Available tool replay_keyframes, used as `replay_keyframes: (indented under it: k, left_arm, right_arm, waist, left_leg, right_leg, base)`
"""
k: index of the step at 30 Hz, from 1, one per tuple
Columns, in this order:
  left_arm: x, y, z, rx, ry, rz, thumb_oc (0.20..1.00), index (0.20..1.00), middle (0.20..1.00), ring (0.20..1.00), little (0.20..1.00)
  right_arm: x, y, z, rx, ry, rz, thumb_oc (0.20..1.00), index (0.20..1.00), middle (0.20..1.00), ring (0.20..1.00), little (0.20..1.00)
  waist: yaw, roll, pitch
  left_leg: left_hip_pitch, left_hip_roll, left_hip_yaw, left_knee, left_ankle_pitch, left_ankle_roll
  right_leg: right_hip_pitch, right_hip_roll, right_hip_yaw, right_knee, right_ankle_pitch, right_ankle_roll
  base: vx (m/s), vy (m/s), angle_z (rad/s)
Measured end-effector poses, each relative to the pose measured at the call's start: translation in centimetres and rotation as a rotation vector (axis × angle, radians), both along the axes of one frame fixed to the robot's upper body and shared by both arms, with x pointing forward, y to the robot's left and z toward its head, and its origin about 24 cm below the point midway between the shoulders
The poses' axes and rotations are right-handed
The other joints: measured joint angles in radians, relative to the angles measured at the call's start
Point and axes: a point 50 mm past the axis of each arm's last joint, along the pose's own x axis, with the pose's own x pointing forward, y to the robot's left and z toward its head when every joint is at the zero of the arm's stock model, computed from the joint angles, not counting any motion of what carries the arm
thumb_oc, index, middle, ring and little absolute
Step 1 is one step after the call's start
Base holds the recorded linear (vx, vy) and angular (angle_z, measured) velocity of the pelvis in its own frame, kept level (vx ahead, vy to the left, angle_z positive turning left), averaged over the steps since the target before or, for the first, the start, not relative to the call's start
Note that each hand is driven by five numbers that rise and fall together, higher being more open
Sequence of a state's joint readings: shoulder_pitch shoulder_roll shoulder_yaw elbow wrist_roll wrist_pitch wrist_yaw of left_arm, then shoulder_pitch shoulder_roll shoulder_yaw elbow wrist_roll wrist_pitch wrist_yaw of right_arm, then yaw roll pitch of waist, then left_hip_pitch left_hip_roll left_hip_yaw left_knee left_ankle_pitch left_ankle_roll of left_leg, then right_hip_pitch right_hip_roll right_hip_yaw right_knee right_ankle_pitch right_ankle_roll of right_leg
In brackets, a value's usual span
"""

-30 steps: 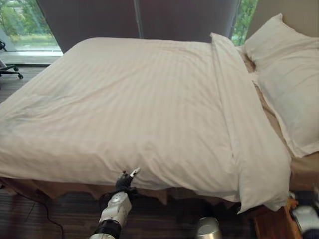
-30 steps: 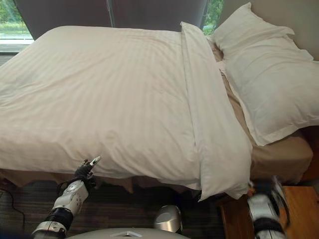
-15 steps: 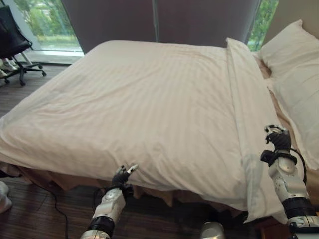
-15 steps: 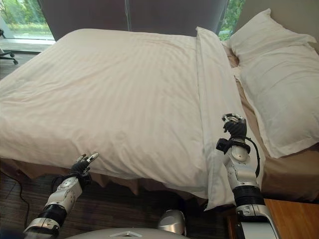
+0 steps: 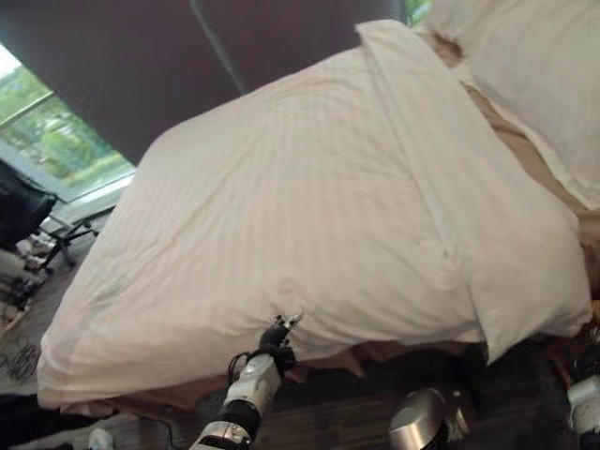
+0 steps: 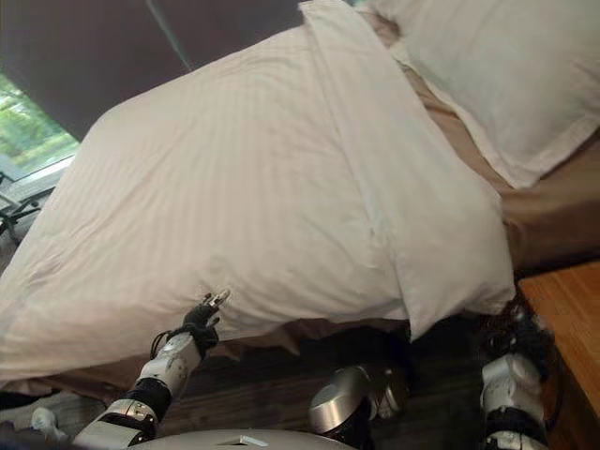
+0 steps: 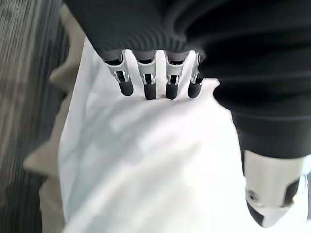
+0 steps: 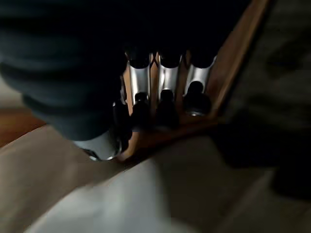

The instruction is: Making the bed.

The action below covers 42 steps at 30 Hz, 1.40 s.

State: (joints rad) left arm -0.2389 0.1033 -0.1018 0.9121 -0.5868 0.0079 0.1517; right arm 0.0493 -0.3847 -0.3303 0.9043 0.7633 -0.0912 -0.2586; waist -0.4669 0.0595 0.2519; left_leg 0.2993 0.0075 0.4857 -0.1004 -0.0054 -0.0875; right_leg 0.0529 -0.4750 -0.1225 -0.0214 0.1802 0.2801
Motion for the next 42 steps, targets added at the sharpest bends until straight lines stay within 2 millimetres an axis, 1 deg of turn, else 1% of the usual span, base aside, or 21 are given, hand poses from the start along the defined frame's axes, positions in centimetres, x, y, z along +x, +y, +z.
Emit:
replay_keyframes:
  k: [1,2,5,9,10,13,14,16,17,18,20,21,23,24,27,30,32,33,37,40,42]
  left_arm:
    - [-0.2,0.2,-0.1,-0.004,-0.005,0.012,1.000,1.000,1.000,1.000,1.000]
    - [-0.4,0.4,-0.2,-0.007,0.001,0.021,1.000,1.000,1.000,1.000,1.000]
    - [-0.8,0.5,-0.5,-0.030,0.014,0.046,1.000,1.000,1.000,1.000,1.000]
    - [-1.5,1.4,-0.9,-0.023,0.030,0.075,1.000,1.000,1.000,1.000,1.000]
    - [-2.1,2.2,-1.1,-0.013,0.043,0.095,1.000,1.000,1.000,1.000,1.000]
    - [-2.7,3.2,-1.3,-0.013,0.055,0.135,1.000,1.000,1.000,1.000,1.000]
    - [-3.2,3.7,-1.4,-0.011,0.059,0.152,1.000,1.000,1.000,1.000,1.000]
    - [-3.6,3.9,-1.6,-0.010,0.069,0.159,1.000,1.000,1.000,1.000,1.000]
    - [-3.8,3.8,-1.6,-0.013,0.065,0.159,1.000,1.000,1.000,1.000,1.000]
    - [-4.0,3.8,-1.7,-0.013,0.066,0.159,1.000,1.000,1.000,1.000,1.000]
    - [-4.1,3.8,-1.7,-0.012,0.068,0.158,1.000,1.000,1.000,1.000,1.000]
    - [-4.4,3.8,-1.9,-0.013,0.074,0.158,1.000,1.000,1.000,1.000,1.000]
    - [-4.8,3.6,-2.1,-0.009,0.092,0.143,1.000,1.000,1.000,1.000,1.000]
    - [-5.0,3.5,-2.2,-0.008,0.095,0.139,1.000,1.000,1.000,1.000,1.000]
    - [-5.3,3.2,-2.4,-0.004,0.107,0.116,1.000,1.000,1.000,1.000,1.000]
    - [-5.1,2.8,-2.3,0.003,0.100,0.084,1.000,1.000,1.000,1.000,1.000]
    - [-4.3,2.3,-1.9,0.016,0.070,0.041,1.000,1.000,1.000,1.000,1.000]
    - [-3.3,1.7,-1.3,0.020,0.037,0.006,1.000,1.000,1.000,1.000,1.000]
    - [-0.5,-0.5,0.4,-0.040,-0.065,-0.021,1.000,1.000,1.000,1.000,1.000]
    - [1.0,-1.4,1.5,-0.056,-0.119,-0.035,1.000,1.000,1.000,1.000,1.000]
    - [2.2,-1.7,2.4,-0.059,-0.160,-0.050,1.000,1.000,1.000,1.000,1.000]
  right_arm:
    - [-2.3,2.0,-2.2,0.081,0.066,0.022,0.200,0.200,0.200,0.200,0.200]
    - [-2.6,2.9,-2.8,0.125,0.078,0.032,0.200,0.200,0.200,0.200,0.200]
    - [-2.4,4.2,-3.5,0.171,0.088,0.110,0.200,0.200,0.200,0.200,0.200]
    - [-1.5,4.1,-3.2,0.158,0.100,0.165,0.200,0.200,0.200,0.200,0.200]
    - [-0.3,3.7,-2.3,0.130,0.038,0.174,0.200,0.200,0.200,0.200,0.200]
    - [1.9,3.0,-0.3,0.054,-0.071,0.203,0.200,0.200,0.200,0.200,0.200]
    - [4.1,2.7,2.2,-0.013,-0.186,0.247,0.200,0.200,0.200,0.200,0.200]
    - [6.2,2.4,4.9,-0.093,-0.315,0.286,0.200,0.200,0.200,0.200,0.200]
    - [7.5,2.6,7.1,-0.136,-0.408,0.318,0.200,0.200,0.200,0.200,0.200]
    - [9.1,3.3,10.3,-0.203,-0.563,0.371,0.200,0.200,0.200,0.200,0.200]
    - [11.3,4.0,12.9,-0.250,-0.699,0.403,0.200,0.200,0.200,0.200,0.200]
    - [12.8,5.2,15.1,-0.222,-0.831,0.396,0.200,0.200,0.200,0.200,0.200]
    - [14.2,6.3,17.5,-0.228,-0.971,0.418,0.200,0.200,0.200,0.200,0.200]
    - [15.5,7.4,19.0,-0.195,-1.061,0.431,0.200,0.200,0.200,0.200,0.200]
    - [17.6,9.4,21.3,-0.123,-1.191,0.451,0.200,0.200,0.200,0.200,0.200]
    - [18.9,10.2,22.9,-0.099,-1.265,0.442,0.200,0.200,0.200,0.200,0.200]
    - [20.0,10.4,24.7,-0.098,-1.317,0.435,0.200,0.200,0.200,0.200,0.200]
    - [20.5,10.3,26.3,-0.120,-1.355,0.426,0.200,0.200,0.200,0.200,0.200]
    - [20.7,7.8,30.7,-0.250,-1.421,0.378,0.200,0.200,0.200,0.200,0.200]
    - [20.9,6.3,31.9,-0.324,-1.402,0.362,0.200,0.200,0.200,0.200,0.200]
    - [20.9,4.8,31.2,-0.345,-1.341,0.330,0.200,0.200,0.200,0.200,0.200]
  waist:
    - [0.005,-0.015,0.004]
    - [0.006,-0.020,0.005]
    - [0.008,-0.058,0.002]
    - [0.034,-0.142,-0.024]
    - [0.038,-0.166,-0.033]
    - [0.039,-0.203,-0.053]
    - [0.042,-0.211,-0.053]
    - [0.039,-0.214,-0.058]
    - [0.043,-0.212,-0.059]
    - [0.047,-0.208,-0.061]
    - [0.069,-0.207,-0.066]
    - [0.092,-0.191,-0.069]
    - [0.092,-0.176,-0.079]
    - [0.120,-0.156,-0.084]
    - [0.156,-0.118,-0.082]
    - [0.173,-0.075,-0.069]
    - [0.166,-0.052,-0.044]
    - [0.159,-0.034,-0.005]
    - [0.103,0.041,0.121]
    - [0.054,0.099,0.171]
    - [0.006,0.130,0.214]
  left_leg:
    - [0.001,0.005,-0.004,0.000,0.006,-0.009]
    - [-0.002,0.006,-0.003,0.000,0.007,-0.010]
    - [-0.001,0.005,-0.004,0.000,0.009,-0.009]
    - [-0.002,0.009,-0.006,0.000,0.010,-0.009]
    - [-0.001,0.016,-0.006,0.000,0.016,-0.010]
    - [-0.001,0.024,-0.004,0.000,0.017,-0.011]
    - [0.001,0.029,-0.001,0.000,0.019,-0.012]
    - [0.001,0.031,-0.001,0.000,0.019,-0.012]
    - [0.001,0.034,-0.001,0.000,0.019,-0.012]
    - [-0.001,0.042,-0.001,0.000,0.021,-0.015]
    - [-0.001,0.048,-0.005,0.000,0.024,-0.020]
    - [-0.005,0.057,-0.009,0.000,0.025,-0.020]
    - [-0.016,0.057,-0.020,0.000,0.026,-0.023]
    - [-0.028,0.057,-0.034,0.000,0.030,-0.021]
    - [-0.038,0.048,-0.047,0.000,0.034,-0.023]
    - [-0.052,0.035,-0.056,0.000,0.036,-0.021]
    - [-0.071,0.017,-0.046,0.001,0.039,-0.016]
    - [-0.077,0.001,-0.032,0.002,0.041,-0.012]
    - [-0.087,-0.039,-0.028,0.001,0.040,0.000]
    - [-0.112,-0.065,0.002,0.006,0.039,0.007]
    - [-0.122,-0.088,0.012,0.006,0.033,0.017]
  right_leg:
    - [-0.010,0.003,0.000,0.012,-0.001,-0.001]
    - [-0.011,0.005,0.000,0.011,-0.001,-0.001]
    - [-0.013,0.005,0.002,0.009,-0.001,-0.001]
    - [-0.032,0.013,0.012,0.025,-0.001,-0.001]
    - [-0.029,0.024,0.016,0.024,-0.001,-0.001]
    - [-0.032,0.036,0.019,0.023,-0.001,-0.001]
    - [-0.034,0.042,0.020,0.021,-0.001,-0.001]
    - [-0.032,0.046,0.022,0.018,-0.001,-0.001]
    - [-0.033,0.048,0.022,0.018,-0.001,-0.001]
    - [-0.034,0.056,0.021,0.018,-0.001,-0.002]
    - [-0.035,0.063,0.019,0.024,0.000,-0.002]
    - [-0.032,0.067,0.007,0.023,0.000,-0.003]
    - [-0.036,0.067,0.002,0.024,0.000,-0.003]
    - [-0.033,0.063,-0.012,0.024,0.000,-0.003]
    - [-0.033,0.052,-0.027,0.023,0.002,-0.004]
    - [-0.044,0.042,-0.031,0.022,0.002,-0.003]
    - [-0.081,0.027,-0.005,0.037,0.011,0.003]
    - [-0.100,0.015,0.016,0.040,0.020,0.003]
    - [-0.116,-0.023,0.044,0.033,0.026,0.000]
    - [-0.175,-0.032,0.101,0.041,0.026,-0.001]
    - [-0.208,-0.048,0.133,0.057,0.026,0.000]
  base:
    - [-0.01,-0.036,-0.03]
    - [-0.01,-0.031,-0.05]
    - [-0.04,-0.034,-0.05]
    - [-0.05,-0.049,-0.07]
    - [-0.04,-0.055,-0.16]
    - [-0.03,-0.045,-0.10]
    - [-0.03,-0.035,-0.14]
    - [-0.01,-0.018,-0.06]
    - [0.00,0.000,0.00]
    - [0.01,-0.032,0.03]
    - [0.02,-0.030,0.05]
    - [0.02,0.006,0.05]
    - [0.01,0.008,0.20]
    - [0.00,-0.006,0.28]
    - [0.00,0.001,0.21]
    - [-0.09,0.066,0.09]
    - [-0.09,0.129,-0.15]
    - [-0.06,0.165,-0.20]
    - [-0.07,0.113,-0.04]
    - [-0.03,0.141,-0.23]
    - [0.06,0.164,-0.19]
